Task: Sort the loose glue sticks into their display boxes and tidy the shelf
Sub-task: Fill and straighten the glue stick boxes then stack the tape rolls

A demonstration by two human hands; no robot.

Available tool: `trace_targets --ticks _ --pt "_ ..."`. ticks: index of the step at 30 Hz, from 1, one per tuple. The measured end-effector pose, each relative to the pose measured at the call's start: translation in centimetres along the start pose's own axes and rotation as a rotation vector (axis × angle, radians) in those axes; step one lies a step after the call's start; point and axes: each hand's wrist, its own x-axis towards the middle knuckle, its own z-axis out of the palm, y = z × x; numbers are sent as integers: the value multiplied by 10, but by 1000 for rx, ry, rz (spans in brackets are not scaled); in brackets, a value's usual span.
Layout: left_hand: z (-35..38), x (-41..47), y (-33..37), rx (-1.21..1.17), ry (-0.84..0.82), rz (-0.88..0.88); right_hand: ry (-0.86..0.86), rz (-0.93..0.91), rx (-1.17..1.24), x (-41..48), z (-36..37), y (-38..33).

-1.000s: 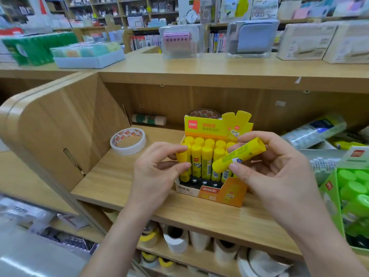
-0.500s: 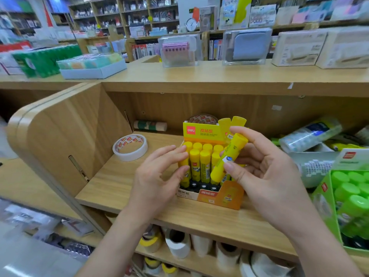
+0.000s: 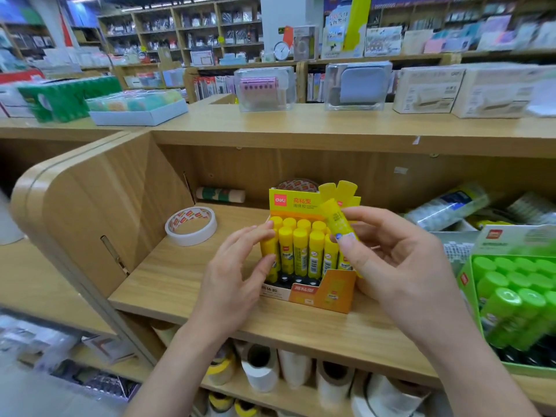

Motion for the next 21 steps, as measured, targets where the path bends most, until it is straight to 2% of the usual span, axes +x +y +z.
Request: trace_targets --ticks 3,6,11,16,21 --pt "-4 -2 7 -51 12 -40 -18 -5 -42 0 -1 2" --pt "-10 -1 28 -156 83 -2 -57 -37 -114 1 2 0" --pt "-14 0 51 -365 39 -22 -101 -89 -171 1 11 -3" --pt "-15 -4 51 -587 87 -222 -72 -19 116 5 12 -3" --pt "-12 -5 47 -574 98 -262 19 6 206 9 14 -5"
